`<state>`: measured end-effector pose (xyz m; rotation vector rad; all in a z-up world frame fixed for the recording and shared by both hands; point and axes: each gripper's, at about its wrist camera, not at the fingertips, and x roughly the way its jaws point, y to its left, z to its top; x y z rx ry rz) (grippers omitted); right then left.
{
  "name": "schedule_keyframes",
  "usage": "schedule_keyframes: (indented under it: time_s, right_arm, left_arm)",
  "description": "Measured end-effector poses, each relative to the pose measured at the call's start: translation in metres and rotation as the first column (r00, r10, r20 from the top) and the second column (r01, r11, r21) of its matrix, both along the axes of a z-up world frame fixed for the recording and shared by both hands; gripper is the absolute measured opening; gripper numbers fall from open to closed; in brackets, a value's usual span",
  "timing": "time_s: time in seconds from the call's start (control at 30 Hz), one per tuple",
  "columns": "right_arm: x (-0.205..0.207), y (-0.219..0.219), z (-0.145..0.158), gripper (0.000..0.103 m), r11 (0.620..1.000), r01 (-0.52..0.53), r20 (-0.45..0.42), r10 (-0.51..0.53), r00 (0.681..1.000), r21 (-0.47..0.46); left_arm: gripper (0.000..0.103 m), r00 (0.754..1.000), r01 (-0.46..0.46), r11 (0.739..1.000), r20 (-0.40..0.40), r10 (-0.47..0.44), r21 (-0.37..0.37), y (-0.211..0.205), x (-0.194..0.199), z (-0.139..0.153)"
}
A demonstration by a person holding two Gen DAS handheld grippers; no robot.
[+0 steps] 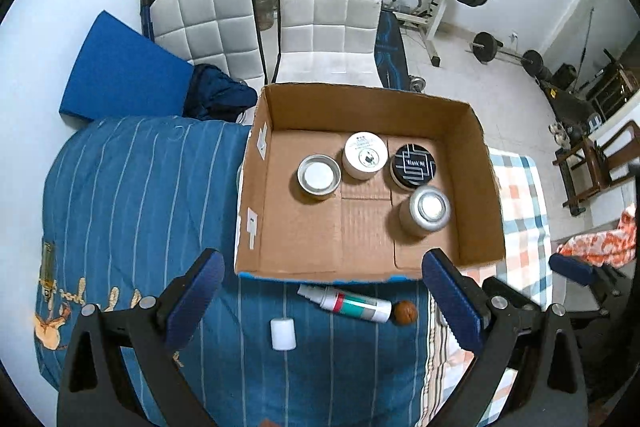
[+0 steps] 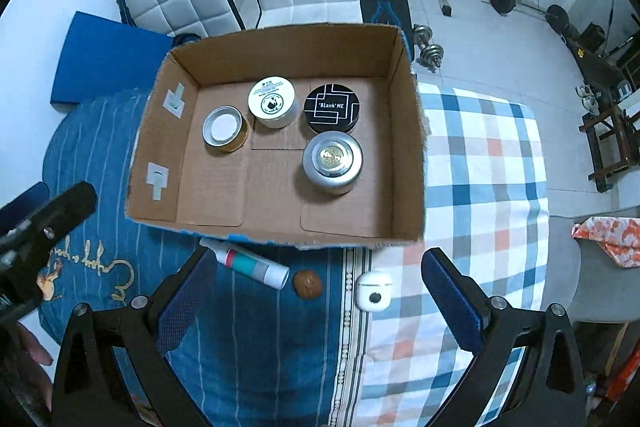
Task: Organize rigid objects
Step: 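Withdraw both tools from the box toward the remaining items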
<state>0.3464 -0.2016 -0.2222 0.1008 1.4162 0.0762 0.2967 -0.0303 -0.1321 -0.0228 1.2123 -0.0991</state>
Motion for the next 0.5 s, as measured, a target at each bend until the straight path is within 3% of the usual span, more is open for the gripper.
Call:
schedule_keyframes:
  time_s: [0.27,0.5]
  right_arm:
    - [-0.033,-0.009,0.028,0.103,1.000,0.007,0.072,-0.006,0.997,-0.018]
    - [-0.045,-0.018,0.028,0.103,1.000,0.026,0.056,-0.027,0.998,0.010]
  left_arm:
    - [0.102,0.999,0.030,1.000,0.020,-0.030,0.008,-0.008,-0.030,0.010]
    - [0.102,0.999,0.031,0.999,-0.015,-0.030,0.027,-0.011,-0.039,-0.010]
